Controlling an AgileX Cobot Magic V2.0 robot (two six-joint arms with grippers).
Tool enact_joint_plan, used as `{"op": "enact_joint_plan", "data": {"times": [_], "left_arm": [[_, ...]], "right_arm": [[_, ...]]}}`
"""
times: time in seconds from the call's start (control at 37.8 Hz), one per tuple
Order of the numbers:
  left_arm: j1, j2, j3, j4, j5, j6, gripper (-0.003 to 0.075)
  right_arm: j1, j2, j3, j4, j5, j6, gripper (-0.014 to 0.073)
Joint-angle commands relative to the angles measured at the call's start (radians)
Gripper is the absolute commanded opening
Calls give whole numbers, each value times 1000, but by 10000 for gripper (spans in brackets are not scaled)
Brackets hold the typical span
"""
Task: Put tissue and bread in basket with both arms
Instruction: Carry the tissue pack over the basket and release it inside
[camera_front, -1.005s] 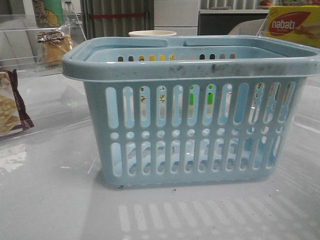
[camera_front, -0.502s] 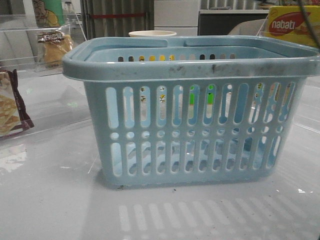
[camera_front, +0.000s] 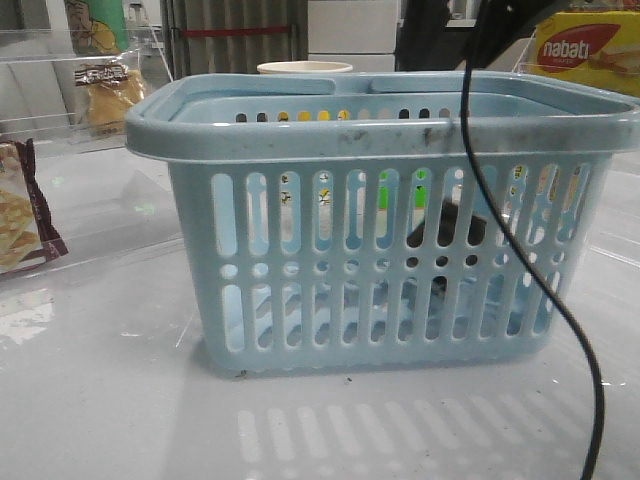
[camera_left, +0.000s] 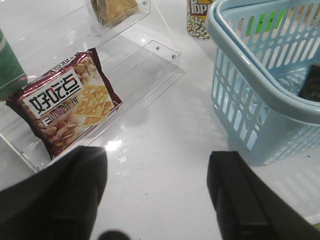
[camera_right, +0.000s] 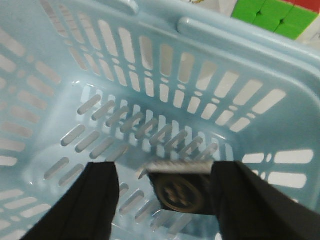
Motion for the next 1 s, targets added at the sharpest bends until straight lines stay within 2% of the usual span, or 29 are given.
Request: {"op": "enact_joint_plan", "data": {"times": [0.0, 0.24, 0.5, 0.69, 0.98], "left_arm": [[-7, 8, -28, -13, -79, 0, 488], [-7, 8, -28, -13, -79, 0, 488], [-7, 8, -28, -13, -90, 0, 510], [-7, 45, -38, -13, -137, 0, 629], [-5, 259, -137, -7, -193, 0, 638]], "right_arm": [[1, -128, -1, -12, -71, -33, 518], [1, -407, 254, -13, -186, -84, 518], [1, -610, 443, -14, -193, -84, 518], [0, -677, 496, -14, -201, -84, 518], [0, -681, 496, -14, -180, -84, 518]]}}
